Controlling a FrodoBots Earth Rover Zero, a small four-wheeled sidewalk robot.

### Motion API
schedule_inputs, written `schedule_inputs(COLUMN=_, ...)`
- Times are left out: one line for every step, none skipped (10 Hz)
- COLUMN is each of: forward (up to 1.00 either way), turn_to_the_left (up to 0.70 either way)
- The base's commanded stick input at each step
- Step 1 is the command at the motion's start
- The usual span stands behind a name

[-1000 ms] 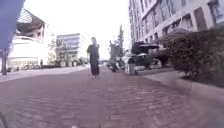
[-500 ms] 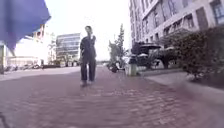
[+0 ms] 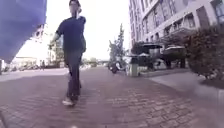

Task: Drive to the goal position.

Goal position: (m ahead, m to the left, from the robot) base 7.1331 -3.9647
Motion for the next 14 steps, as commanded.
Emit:
schedule_inputs(forward=0.7, turn_to_the_left=0.0)
schedule_inputs(forward=0.7, turn_to_the_left=0.0)
schedule_inputs(forward=0.7, turn_to_the_left=0.0)
schedule_inputs(forward=0.7, turn_to_the_left=0.0)
schedule_inputs(forward=0.7, turn_to_the_left=0.0)
schedule_inputs(forward=0.7, turn_to_the_left=0.0)
schedule_inputs(forward=0.7, turn_to_the_left=0.0)
schedule_inputs(forward=0.7, turn_to_the_left=0.0)
schedule_inputs(forward=0.7, turn_to_the_left=0.0)
schedule_inputs(forward=0.7, turn_to_the_left=0.0)
schedule_inputs(forward=0.7, turn_to_the_left=0.0)
schedule_inputs(forward=0.7, turn_to_the_left=0.0)
schedule_inputs(forward=0.7, turn_to_the_left=0.0)
schedule_inputs(forward=0.7, turn_to_the_left=0.0)
